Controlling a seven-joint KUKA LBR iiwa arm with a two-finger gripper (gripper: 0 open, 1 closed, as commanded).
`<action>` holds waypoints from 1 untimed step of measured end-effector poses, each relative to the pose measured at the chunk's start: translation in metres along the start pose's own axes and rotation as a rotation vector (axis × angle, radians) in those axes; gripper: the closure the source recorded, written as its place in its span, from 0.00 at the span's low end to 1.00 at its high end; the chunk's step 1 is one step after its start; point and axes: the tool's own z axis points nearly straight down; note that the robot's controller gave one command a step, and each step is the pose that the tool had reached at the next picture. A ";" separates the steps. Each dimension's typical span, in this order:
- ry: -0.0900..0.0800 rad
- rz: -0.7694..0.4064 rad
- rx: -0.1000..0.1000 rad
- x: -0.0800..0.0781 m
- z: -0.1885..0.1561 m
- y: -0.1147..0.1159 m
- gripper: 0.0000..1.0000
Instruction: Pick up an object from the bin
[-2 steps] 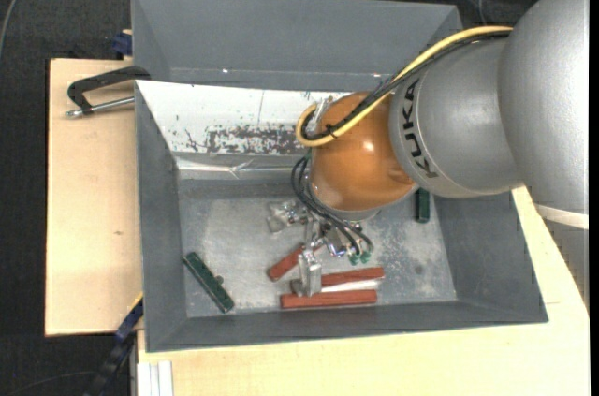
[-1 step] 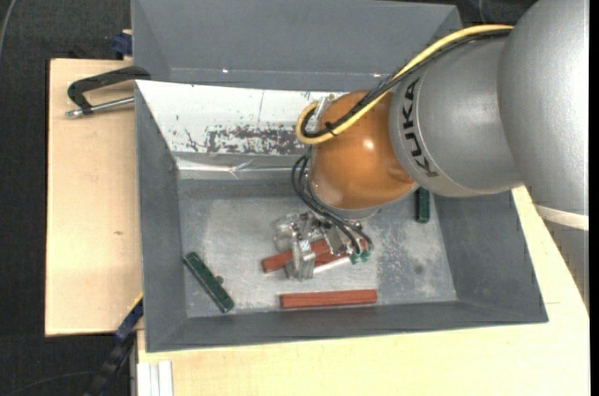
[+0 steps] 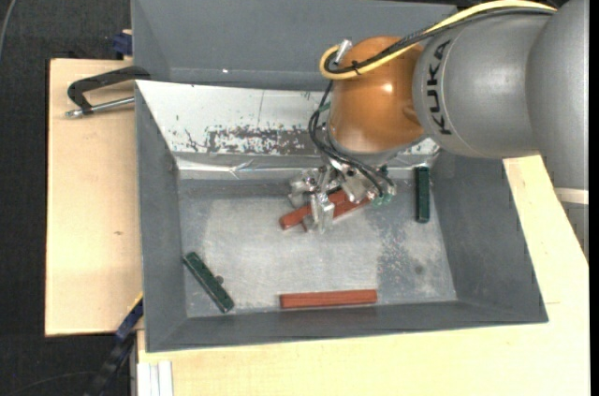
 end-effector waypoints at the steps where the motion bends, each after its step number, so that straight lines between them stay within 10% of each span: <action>1: 0.001 -0.001 0.001 0.002 0.003 0.000 0.00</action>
Offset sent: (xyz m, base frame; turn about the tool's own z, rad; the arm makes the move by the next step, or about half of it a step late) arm 0.0000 0.0000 0.0000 0.0000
